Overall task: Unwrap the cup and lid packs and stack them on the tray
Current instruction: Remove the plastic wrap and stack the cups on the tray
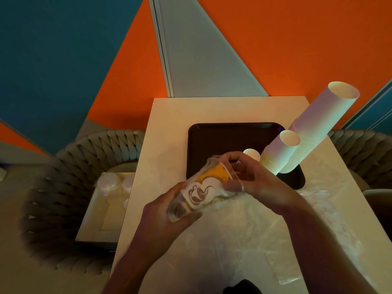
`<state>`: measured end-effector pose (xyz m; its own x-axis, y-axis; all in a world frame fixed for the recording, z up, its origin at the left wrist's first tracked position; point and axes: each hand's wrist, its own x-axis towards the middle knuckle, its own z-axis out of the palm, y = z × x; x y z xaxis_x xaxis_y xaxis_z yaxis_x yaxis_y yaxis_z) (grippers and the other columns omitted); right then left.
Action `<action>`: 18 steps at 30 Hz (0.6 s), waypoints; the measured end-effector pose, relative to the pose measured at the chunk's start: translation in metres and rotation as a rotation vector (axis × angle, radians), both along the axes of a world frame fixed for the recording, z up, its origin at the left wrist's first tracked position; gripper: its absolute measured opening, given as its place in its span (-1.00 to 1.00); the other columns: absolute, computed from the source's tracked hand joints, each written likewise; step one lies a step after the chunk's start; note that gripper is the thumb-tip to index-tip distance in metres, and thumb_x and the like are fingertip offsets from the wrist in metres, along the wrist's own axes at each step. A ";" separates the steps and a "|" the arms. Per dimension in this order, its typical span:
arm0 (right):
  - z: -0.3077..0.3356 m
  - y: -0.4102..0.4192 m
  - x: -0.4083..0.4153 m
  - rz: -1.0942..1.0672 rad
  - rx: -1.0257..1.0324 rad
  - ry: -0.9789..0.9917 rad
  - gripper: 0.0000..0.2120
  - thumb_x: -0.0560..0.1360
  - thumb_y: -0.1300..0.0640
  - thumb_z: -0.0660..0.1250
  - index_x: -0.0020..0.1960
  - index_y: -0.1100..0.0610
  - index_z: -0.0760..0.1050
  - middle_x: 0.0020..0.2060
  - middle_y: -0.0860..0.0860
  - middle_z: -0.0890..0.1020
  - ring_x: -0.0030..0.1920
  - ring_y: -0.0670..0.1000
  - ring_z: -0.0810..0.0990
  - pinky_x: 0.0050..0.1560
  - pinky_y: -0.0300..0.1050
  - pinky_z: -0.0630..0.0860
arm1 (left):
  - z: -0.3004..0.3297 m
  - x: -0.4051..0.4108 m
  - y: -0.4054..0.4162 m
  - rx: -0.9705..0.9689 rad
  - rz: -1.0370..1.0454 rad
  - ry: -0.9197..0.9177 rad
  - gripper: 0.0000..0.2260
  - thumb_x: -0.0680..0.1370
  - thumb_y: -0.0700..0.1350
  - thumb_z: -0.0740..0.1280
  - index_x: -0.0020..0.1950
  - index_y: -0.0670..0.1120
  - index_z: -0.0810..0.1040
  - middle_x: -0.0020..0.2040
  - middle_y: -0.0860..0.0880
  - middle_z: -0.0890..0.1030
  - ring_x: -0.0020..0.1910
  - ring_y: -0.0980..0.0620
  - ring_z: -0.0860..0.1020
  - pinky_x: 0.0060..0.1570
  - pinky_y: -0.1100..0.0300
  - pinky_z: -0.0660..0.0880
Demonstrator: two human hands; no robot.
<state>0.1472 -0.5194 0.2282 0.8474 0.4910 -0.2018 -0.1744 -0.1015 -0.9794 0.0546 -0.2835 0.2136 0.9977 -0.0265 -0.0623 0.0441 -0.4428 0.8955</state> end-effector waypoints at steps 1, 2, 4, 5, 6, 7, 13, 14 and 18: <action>0.000 -0.002 0.000 0.025 -0.026 -0.009 -0.43 0.24 -0.07 0.59 0.22 -0.07 0.56 0.14 0.06 0.65 0.17 0.14 0.64 0.19 0.11 0.61 | 0.001 0.000 0.000 0.002 -0.001 -0.004 -0.53 0.36 0.12 0.47 0.21 0.32 0.41 0.05 0.56 0.53 0.10 0.45 0.53 -0.08 0.57 0.44; 0.001 -0.003 -0.001 0.051 -0.048 -0.018 -0.45 0.26 -0.05 0.60 0.22 -0.09 0.57 0.13 0.03 0.65 0.16 0.09 0.65 0.19 0.09 0.63 | 0.002 0.000 -0.001 0.008 0.000 -0.011 -0.53 0.36 0.12 0.47 0.22 0.32 0.41 0.05 0.57 0.53 0.10 0.46 0.53 -0.07 0.57 0.43; 0.004 -0.004 -0.002 0.110 -0.092 -0.045 -0.49 0.34 0.09 0.63 0.24 -0.09 0.58 0.13 -0.04 0.67 0.17 0.03 0.65 0.17 0.06 0.64 | 0.003 0.001 -0.001 0.028 0.002 -0.025 -0.53 0.37 0.10 0.47 0.23 0.33 0.42 0.04 0.56 0.53 0.08 0.45 0.54 -0.07 0.57 0.43; 0.005 -0.004 -0.002 0.144 -0.117 -0.064 -0.50 0.36 0.17 0.63 0.25 -0.06 0.58 0.12 -0.05 0.68 0.16 0.01 0.66 0.15 0.05 0.65 | 0.003 0.001 -0.001 0.042 0.002 -0.032 -0.54 0.38 0.10 0.46 0.23 0.35 0.41 0.03 0.56 0.53 0.06 0.44 0.54 -0.07 0.57 0.43; 0.006 -0.003 -0.002 0.174 -0.148 -0.081 -0.49 0.37 0.22 0.62 0.25 -0.04 0.58 0.11 -0.07 0.68 0.15 0.00 0.67 0.11 0.03 0.66 | 0.004 0.001 -0.002 0.054 0.002 -0.039 -0.54 0.40 0.08 0.46 0.23 0.36 0.40 0.02 0.57 0.53 0.05 0.45 0.54 -0.07 0.57 0.42; 0.006 -0.001 -0.003 0.198 -0.185 -0.096 -0.48 0.36 0.23 0.62 0.25 -0.03 0.57 0.10 -0.10 0.69 0.12 -0.02 0.68 0.06 0.00 0.68 | 0.003 0.002 -0.002 0.066 -0.001 -0.043 -0.53 0.41 0.06 0.47 0.22 0.38 0.38 0.00 0.56 0.53 0.05 0.45 0.54 -0.06 0.57 0.42; -0.002 0.015 -0.007 0.234 -0.463 -0.224 -0.31 0.25 0.10 0.69 0.33 -0.06 0.54 0.26 -0.29 0.55 0.12 -0.20 0.64 0.05 -0.13 0.66 | -0.003 0.003 -0.004 0.074 -0.016 -0.036 -0.47 0.42 0.14 0.46 0.38 0.27 0.44 0.07 0.36 0.62 0.07 0.32 0.59 0.01 0.47 0.48; -0.004 0.016 -0.008 0.230 -0.471 -0.246 -0.29 0.25 0.08 0.69 0.35 -0.07 0.53 0.20 -0.33 0.55 0.10 -0.24 0.63 0.05 -0.18 0.65 | -0.004 0.003 -0.004 0.078 -0.013 -0.044 -0.48 0.44 0.12 0.46 0.39 0.25 0.46 0.07 0.37 0.62 0.10 0.33 0.58 0.02 0.50 0.46; -0.008 0.008 -0.005 0.177 -0.500 -0.295 -0.34 0.24 0.05 0.69 0.28 -0.12 0.53 -0.02 -0.22 0.67 -0.01 -0.24 0.64 -0.06 -0.27 0.61 | 0.000 0.004 -0.001 0.059 0.033 -0.070 -0.65 0.53 -0.04 0.43 0.22 0.32 0.50 0.04 0.50 0.58 0.10 0.43 0.55 -0.01 0.57 0.41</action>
<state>0.1424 -0.5110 0.2206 0.8169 0.5358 -0.2134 0.1590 -0.5649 -0.8097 0.0583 -0.2845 0.2136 0.9999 0.0083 0.0074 -0.0023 -0.4945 0.8692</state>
